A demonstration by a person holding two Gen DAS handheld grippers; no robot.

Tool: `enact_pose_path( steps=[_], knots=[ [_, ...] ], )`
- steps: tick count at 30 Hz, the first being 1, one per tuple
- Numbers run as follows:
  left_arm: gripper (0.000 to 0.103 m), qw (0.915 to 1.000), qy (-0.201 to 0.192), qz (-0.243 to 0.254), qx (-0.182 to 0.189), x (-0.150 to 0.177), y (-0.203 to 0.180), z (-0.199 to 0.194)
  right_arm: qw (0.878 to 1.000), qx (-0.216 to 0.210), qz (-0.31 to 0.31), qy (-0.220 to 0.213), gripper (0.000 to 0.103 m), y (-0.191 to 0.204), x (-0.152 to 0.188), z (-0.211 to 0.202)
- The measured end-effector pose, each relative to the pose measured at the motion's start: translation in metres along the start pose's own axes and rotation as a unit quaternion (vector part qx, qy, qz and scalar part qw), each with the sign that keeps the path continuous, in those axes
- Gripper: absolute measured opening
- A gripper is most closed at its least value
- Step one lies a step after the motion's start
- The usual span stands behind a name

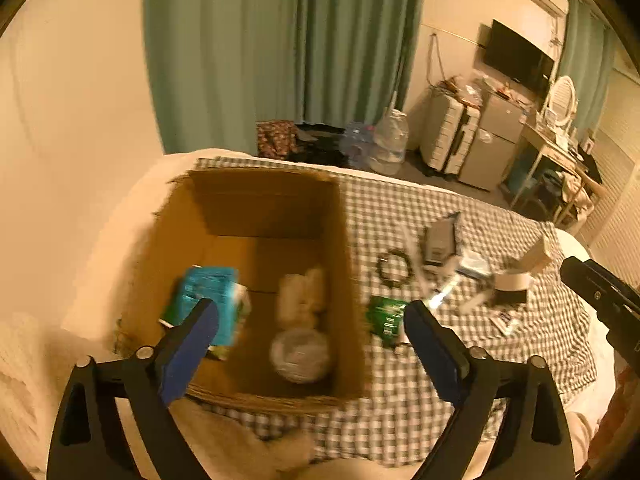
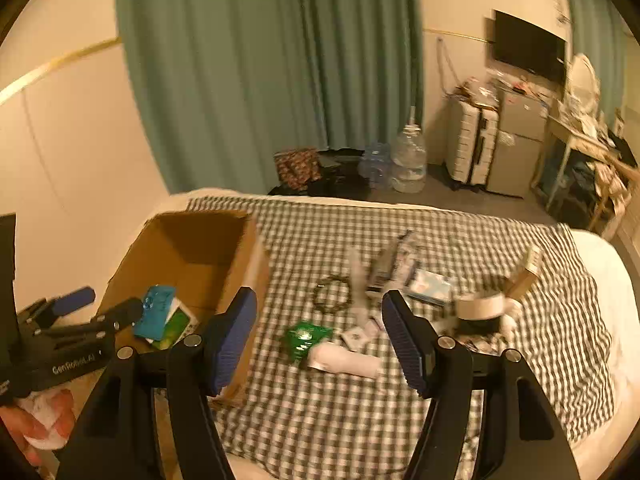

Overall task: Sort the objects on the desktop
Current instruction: 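Move both tools back toward the items on the cloth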

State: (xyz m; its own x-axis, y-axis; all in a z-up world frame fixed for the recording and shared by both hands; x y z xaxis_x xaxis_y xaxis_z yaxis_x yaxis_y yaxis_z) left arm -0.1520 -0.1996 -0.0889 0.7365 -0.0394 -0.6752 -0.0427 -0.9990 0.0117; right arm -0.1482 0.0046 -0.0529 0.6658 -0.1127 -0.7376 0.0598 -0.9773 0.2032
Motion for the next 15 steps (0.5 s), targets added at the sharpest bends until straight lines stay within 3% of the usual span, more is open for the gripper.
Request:
enact_pose_path(
  steps=[6,15],
  knots=[
    [0.1,0.9994,-0.005,0.029,0.019,0.007,-0.074,-0.003,0.999,0.032,0.024,-0.009,0.078,-0.065,0.006,-0.022],
    [0.1,0.9984,0.032,0.031,0.036,0.045,-0.16,0.03,0.996,0.035,0.087,-0.007,0.078,-0.147,0.031,-0.032]
  ],
)
Point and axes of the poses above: each gripper's, at about its wrist camera, not at the fingertips, and z roughly the way its jaws point, y to its left, x to its underside, the point moved 5 cm from there along z, roughly the way its jaws point, and after that the axes turned 7 degrees about z, right-handed, at the moved point
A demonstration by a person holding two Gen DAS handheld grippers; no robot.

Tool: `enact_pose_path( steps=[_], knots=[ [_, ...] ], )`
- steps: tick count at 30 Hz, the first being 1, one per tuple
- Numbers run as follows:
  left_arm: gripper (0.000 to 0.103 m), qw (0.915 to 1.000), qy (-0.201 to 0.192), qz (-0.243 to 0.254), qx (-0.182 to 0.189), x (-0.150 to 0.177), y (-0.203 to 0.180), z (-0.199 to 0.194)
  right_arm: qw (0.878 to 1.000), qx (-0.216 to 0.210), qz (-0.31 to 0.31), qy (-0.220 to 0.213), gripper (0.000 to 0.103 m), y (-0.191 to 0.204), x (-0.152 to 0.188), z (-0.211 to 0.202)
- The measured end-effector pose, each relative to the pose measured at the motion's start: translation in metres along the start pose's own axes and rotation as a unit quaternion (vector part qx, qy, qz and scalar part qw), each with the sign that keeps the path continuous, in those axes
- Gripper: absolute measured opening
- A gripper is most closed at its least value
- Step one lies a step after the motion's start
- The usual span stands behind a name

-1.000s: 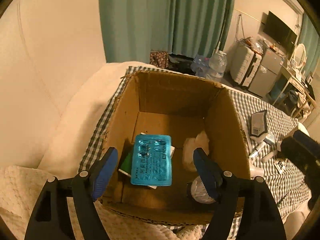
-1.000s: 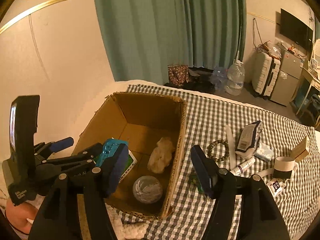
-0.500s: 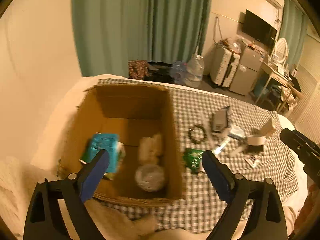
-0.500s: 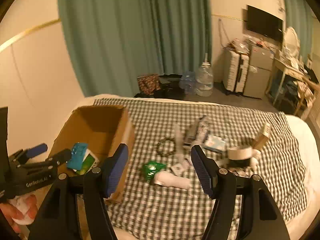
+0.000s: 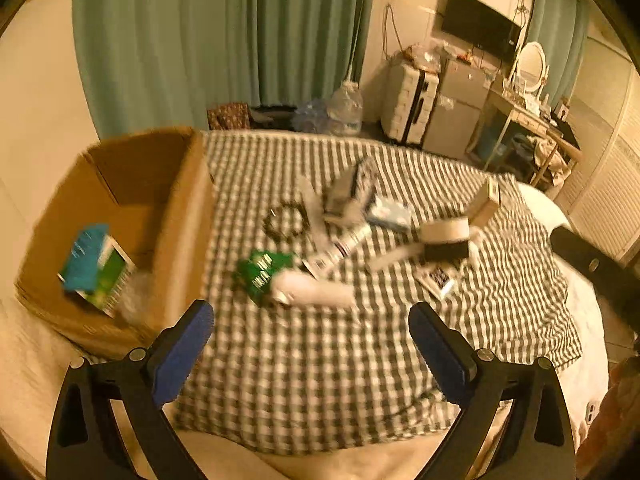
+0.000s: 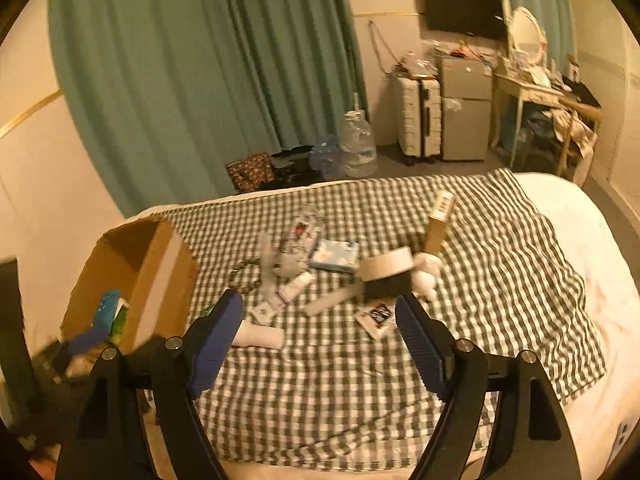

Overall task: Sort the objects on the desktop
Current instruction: 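Move both tools back toward the items on the cloth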

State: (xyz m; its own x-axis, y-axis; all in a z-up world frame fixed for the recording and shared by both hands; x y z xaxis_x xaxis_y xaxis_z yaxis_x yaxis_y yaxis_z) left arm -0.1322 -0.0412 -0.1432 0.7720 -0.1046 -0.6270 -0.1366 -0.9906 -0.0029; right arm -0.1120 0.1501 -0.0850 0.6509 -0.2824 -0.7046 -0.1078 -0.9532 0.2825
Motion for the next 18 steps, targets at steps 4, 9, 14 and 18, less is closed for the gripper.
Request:
enact_pose_path(
  steps=[4,9,14,18],
  knots=[
    [0.1,0.9996,0.022,0.007,-0.014,0.017,-0.018,0.025,1.0,0.0,0.026,0.007,0.078,-0.033,0.005,0.007],
    [0.1,0.999,0.03,0.019,-0.028,0.025,-0.03,0.057,1.0,0.012,0.021,0.008,0.078,-0.057,0.012,0.02],
    [0.1,0.9972,0.053,0.036,-0.038,0.026,-0.033,0.091,0.999,0.01,0.022,0.031,0.078,-0.078,0.022,0.04],
    [0.1,0.9956,0.075,0.043,-0.037,0.03,-0.032,0.118,0.999,0.014,0.03,0.037,0.078,-0.087,0.021,0.054]
  ],
)
Point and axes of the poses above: each gripper's, at about its wrist camera, not at the fingertips, and z roughly the way its jaws point, y to its left, x to its underside, the point moved 5 cm from there along z, roughly the way its jaws point, and after that the axes turned 7 degrees about z, right-handed, at the moved point
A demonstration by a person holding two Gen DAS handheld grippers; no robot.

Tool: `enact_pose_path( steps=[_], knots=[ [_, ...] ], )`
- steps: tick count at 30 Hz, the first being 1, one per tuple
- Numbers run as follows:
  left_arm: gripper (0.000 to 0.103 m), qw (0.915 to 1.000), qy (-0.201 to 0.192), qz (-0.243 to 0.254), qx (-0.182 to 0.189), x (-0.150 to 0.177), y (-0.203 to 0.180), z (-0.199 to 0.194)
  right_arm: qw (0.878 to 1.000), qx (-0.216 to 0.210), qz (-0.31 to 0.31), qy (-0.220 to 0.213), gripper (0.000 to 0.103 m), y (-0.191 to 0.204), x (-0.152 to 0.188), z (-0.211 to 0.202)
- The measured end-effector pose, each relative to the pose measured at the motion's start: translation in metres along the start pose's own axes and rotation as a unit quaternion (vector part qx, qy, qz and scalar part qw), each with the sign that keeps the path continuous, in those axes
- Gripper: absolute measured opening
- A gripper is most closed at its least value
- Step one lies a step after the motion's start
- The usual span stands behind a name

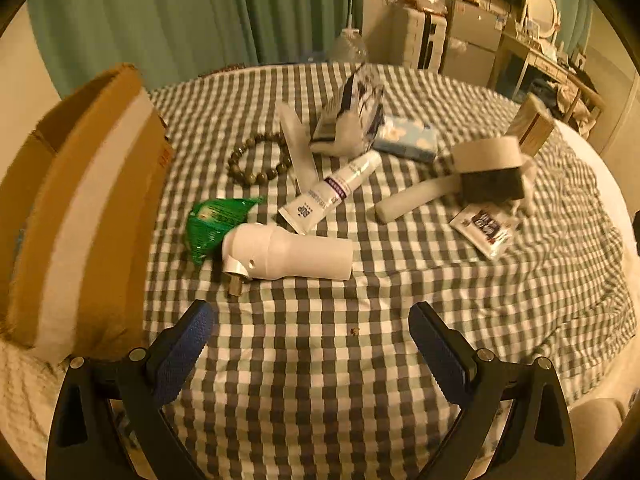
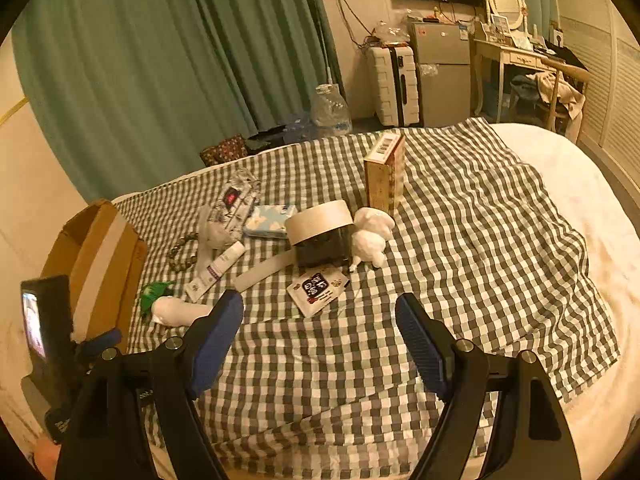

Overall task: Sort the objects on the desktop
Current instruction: 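Move both tools back toward the items on the cloth, then grasp the white bottle with the left tool while the right tool grasps the tape roll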

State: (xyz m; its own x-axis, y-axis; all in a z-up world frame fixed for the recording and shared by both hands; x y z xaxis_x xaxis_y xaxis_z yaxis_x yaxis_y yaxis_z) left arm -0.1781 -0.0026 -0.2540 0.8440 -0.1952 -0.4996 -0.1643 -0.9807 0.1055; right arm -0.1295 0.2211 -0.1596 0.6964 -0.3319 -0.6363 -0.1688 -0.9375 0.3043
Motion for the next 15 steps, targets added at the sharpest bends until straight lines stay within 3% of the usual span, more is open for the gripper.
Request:
enact_pose_path(
  steps=[7,15],
  knots=[
    [0.1,0.9999,0.01,0.008,-0.004,-0.001,0.002,0.034,1.0,0.014,-0.021,0.009,0.078,0.006,0.001,0.031],
    [0.1,0.9992,0.018,-0.035,0.007,-0.007,0.019,0.068,1.0,0.012,-0.013,0.018,0.078,0.007,-0.007,0.071]
  ],
)
Point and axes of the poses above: each gripper's, at about its wrist camera, not at the fingertips, and z roughly the way its jaws point, y to its left, x to its underside, the point moved 5 cm from there along z, roughly the way its jaws point, and after that the axes turned 7 degrees about z, right-handed, at the moved point
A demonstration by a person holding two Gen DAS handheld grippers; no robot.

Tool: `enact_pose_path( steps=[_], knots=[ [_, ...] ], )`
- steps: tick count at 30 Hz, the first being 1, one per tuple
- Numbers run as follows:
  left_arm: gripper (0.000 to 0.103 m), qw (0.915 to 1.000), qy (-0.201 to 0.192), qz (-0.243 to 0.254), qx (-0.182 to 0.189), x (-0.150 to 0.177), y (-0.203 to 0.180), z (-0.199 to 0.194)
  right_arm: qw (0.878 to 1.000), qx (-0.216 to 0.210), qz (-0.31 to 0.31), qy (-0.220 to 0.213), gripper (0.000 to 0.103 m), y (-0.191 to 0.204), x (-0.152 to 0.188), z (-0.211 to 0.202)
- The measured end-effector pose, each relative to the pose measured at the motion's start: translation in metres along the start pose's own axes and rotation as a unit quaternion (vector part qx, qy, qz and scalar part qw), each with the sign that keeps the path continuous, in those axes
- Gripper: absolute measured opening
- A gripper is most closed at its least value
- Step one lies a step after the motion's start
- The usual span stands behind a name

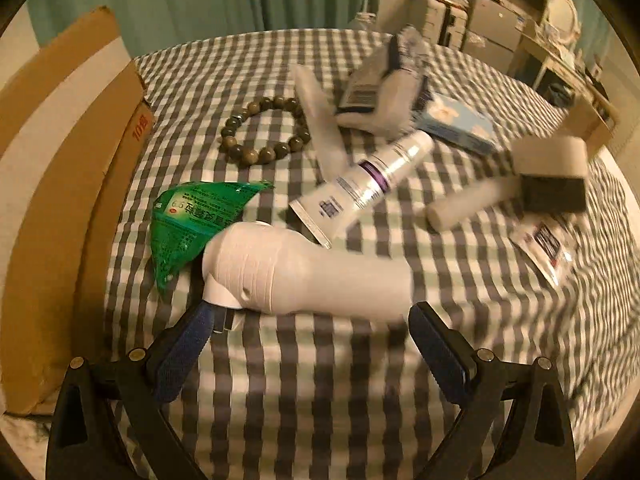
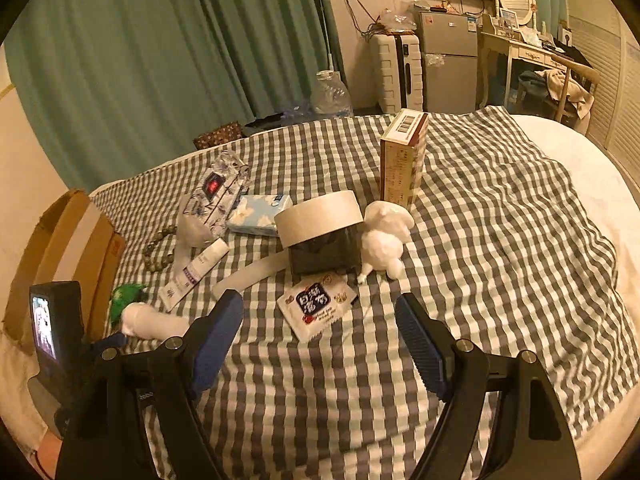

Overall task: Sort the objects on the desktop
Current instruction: 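Grasp the white bottle with the left tool while the right tool grasps the tape roll, then carry the white bottle and tape roll over the cardboard box with both tools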

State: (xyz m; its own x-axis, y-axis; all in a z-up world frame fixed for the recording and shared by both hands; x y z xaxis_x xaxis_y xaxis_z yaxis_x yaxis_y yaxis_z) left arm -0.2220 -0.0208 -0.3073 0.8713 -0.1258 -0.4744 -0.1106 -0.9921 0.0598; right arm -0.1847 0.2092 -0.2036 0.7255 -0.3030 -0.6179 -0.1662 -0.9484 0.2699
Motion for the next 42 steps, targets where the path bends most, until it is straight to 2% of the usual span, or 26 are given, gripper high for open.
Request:
enact_pose_path(
  steps=[5,9,18,25,29,32,36,42],
  knots=[
    [0.101,0.9996,0.005,-0.018,0.021,-0.002,0.002,0.02,1.0,0.013,-0.016,0.003,0.079,0.006,-0.011,0.029],
    [0.101,0.9994,-0.034,0.004,0.004,-0.006,-0.001,0.024,0.999,0.016,-0.033,-0.001,0.079,0.013,-0.024,0.05],
    [0.101,0.9971,-0.076,0.002,-0.002,-0.028,0.001,0.035,0.996,0.047,-0.079,-0.003,0.079,0.023,-0.04,0.098],
    [0.101,0.9963,-0.085,-0.004,0.005,-0.035,0.007,0.034,0.994,0.059,-0.089,-0.012,0.081,0.022,-0.049,0.113],
    [0.101,0.9962,-0.086,0.0,0.011,-0.038,0.009,0.035,0.993,0.063,-0.097,-0.003,0.084,0.027,-0.049,0.123],
    [0.101,0.9954,-0.094,0.006,0.017,-0.039,0.01,0.036,0.994,0.056,-0.097,-0.011,0.083,0.026,-0.045,0.12],
    [0.1,0.9935,-0.109,-0.004,0.031,-0.042,0.014,0.031,0.997,0.038,-0.059,-0.015,0.082,0.018,-0.043,0.104],
    [0.1,0.9911,-0.132,0.021,0.005,-0.039,0.014,0.009,0.998,0.028,-0.041,-0.035,0.082,0.015,-0.044,0.061]
  ],
)
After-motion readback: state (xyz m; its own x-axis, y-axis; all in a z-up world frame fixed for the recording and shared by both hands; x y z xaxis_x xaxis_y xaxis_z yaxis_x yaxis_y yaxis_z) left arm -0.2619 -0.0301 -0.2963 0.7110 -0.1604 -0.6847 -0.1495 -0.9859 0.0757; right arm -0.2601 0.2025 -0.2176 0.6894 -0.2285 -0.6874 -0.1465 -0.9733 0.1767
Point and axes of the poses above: each gripper's, at about its wrist camera, not at the fingertips, and z roughly the way its jaws point, y to its left, x to its underside, the point moved 5 cm from there along z, roughly the way its jaws point, and after that the axes turned 7 degrees about z, right-handed, at the moved point
